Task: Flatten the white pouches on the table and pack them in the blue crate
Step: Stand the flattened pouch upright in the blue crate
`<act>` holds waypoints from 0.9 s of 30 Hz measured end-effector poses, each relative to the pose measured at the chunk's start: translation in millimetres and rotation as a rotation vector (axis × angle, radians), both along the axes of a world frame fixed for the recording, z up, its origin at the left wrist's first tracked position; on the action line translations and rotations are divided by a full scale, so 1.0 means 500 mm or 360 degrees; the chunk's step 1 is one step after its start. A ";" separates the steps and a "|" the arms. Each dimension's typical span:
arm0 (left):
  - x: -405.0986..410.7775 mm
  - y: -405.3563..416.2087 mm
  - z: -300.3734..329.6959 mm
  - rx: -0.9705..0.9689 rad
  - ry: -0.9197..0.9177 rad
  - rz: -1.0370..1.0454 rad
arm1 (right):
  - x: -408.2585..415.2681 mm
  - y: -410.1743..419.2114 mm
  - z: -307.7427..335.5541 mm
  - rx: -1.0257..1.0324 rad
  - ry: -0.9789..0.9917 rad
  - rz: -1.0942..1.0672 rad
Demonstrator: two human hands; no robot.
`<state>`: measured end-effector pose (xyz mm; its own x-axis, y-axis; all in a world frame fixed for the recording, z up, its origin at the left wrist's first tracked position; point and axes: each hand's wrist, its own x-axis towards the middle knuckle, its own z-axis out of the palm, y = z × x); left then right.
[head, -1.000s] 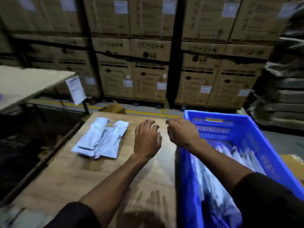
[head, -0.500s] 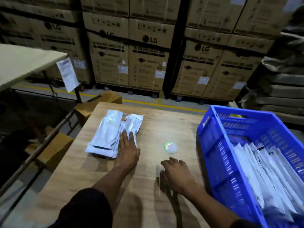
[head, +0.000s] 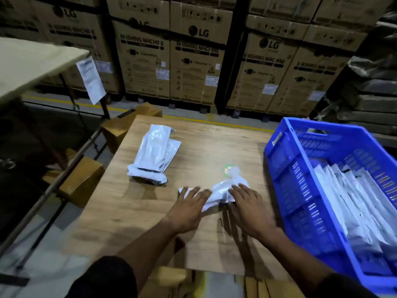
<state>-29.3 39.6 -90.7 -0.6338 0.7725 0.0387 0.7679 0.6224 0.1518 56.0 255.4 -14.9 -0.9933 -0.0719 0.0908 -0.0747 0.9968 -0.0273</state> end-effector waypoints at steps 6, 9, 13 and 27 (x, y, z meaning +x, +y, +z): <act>0.064 -0.061 -0.017 -0.0202 0.0063 -0.0201 | 0.064 -0.013 -0.097 0.0057 -0.0240 -0.0006; 0.082 -0.079 -0.013 -0.0182 0.0057 -0.0116 | 0.095 -0.018 -0.130 -0.0021 -0.0301 -0.0006; 0.107 -0.038 0.004 -0.0133 0.0155 0.0084 | 0.082 -0.030 -0.116 -0.0098 -0.0182 -0.0078; 0.137 0.007 -0.070 0.0151 0.0075 0.0429 | 0.067 -0.044 -0.172 -0.0038 -0.0256 -0.0001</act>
<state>39.1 42.9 -125.9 -0.8114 0.5681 0.1371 0.5844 0.7895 0.1874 89.4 233.3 -101.1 -0.9951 -0.0712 -0.0680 -0.0670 0.9958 -0.0627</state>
